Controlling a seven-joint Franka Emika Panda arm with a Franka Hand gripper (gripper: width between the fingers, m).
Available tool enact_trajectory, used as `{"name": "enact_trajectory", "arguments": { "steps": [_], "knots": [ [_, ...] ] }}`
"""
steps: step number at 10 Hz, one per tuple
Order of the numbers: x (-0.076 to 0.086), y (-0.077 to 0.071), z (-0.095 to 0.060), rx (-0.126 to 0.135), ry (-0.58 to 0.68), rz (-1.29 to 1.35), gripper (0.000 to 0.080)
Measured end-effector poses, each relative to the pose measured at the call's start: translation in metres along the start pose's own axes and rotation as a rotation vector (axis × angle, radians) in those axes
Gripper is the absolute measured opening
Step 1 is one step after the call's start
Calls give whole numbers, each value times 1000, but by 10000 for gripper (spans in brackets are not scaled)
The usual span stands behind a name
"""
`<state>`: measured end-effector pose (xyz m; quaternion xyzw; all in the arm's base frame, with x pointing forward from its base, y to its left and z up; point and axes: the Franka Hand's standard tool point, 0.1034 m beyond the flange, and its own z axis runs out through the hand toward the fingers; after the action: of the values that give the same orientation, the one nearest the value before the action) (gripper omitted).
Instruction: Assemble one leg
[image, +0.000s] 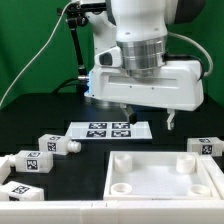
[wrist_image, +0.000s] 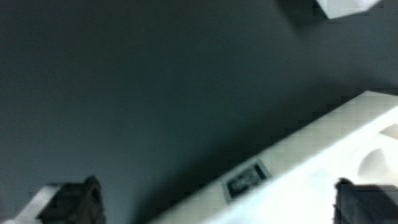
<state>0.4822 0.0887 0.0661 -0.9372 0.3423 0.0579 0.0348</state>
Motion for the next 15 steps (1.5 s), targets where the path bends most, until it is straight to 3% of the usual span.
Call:
{"name": "enact_trajectory", "arguments": {
  "steps": [1,5,7,8,9,10,12,13,15],
  "knots": [
    [-9,0,5,-8,-9,41,649],
    [-14,-6,5,24,-40,317,649],
    [-23,9,10,82,-72,681,649],
    [-29,6,12,81,-89,806,649],
    [-32,1,15,120,-90,920,649],
    [-35,1,16,111,-102,926,649],
    [-33,4,16,124,-110,876,649],
    [-28,8,15,153,-134,861,649],
    [-17,-3,13,211,-174,874,649]
  ]
}}
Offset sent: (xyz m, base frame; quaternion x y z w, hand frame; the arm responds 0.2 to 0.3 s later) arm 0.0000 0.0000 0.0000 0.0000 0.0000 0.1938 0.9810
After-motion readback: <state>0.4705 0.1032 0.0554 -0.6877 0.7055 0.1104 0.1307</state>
